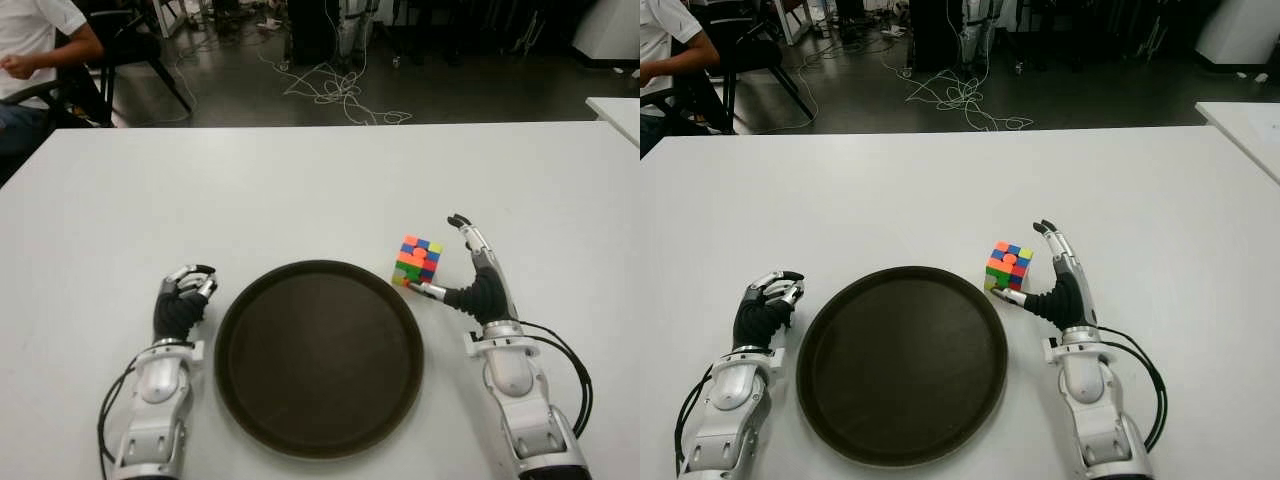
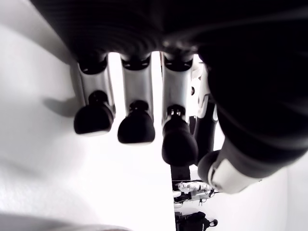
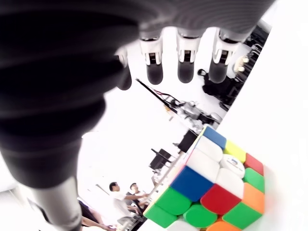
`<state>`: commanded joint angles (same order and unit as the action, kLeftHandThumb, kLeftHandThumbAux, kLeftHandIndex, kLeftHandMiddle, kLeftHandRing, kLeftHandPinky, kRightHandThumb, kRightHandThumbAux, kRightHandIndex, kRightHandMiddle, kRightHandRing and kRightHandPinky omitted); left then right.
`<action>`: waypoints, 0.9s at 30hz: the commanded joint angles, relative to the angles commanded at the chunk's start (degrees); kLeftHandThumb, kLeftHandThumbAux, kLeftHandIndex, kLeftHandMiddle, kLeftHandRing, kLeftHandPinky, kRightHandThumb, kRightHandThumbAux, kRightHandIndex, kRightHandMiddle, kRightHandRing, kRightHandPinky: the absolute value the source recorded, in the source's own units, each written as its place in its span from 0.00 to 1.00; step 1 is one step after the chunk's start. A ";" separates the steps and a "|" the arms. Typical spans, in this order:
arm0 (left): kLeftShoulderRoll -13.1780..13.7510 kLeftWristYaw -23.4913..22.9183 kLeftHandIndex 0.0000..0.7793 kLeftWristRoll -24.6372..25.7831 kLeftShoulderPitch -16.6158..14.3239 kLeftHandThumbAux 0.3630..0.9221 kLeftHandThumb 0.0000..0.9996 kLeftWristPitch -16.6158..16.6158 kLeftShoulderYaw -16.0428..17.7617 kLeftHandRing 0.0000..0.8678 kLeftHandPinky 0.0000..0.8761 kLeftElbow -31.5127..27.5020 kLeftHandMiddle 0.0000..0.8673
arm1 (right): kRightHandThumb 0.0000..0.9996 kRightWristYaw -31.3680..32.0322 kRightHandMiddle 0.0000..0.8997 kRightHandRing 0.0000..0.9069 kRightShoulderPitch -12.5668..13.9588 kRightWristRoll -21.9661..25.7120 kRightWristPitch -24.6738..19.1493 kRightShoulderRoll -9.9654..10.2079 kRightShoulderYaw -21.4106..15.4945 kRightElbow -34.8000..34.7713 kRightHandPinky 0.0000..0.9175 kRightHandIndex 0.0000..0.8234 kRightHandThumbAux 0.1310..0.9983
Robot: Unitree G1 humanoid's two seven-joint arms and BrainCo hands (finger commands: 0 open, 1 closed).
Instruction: Pick up the Rubik's Cube and put it in the plate
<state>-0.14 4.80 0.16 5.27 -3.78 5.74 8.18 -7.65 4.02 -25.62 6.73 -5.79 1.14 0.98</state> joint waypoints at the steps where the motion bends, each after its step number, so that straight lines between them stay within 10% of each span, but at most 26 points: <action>1: 0.01 -0.01 0.57 -0.04 0.00 0.61 0.71 0.07 -0.03 0.94 0.91 0.05 0.93 | 0.00 0.08 0.00 0.00 -0.10 -0.21 -0.52 -0.10 0.13 -0.23 0.00 0.00 0.71; 27: -0.21 0.16 0.57 -0.19 -0.42 0.61 0.71 1.61 -0.03 0.95 0.93 1.47 0.94 | 0.00 9.52 0.00 0.00 -5.32 -5.89 -16.53 -6.12 4.04 -6.86 0.00 0.00 0.62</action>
<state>-0.35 4.96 -0.03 4.86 -2.17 5.72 9.65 1.87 -1.30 -31.50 -9.80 -11.91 5.18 -5.88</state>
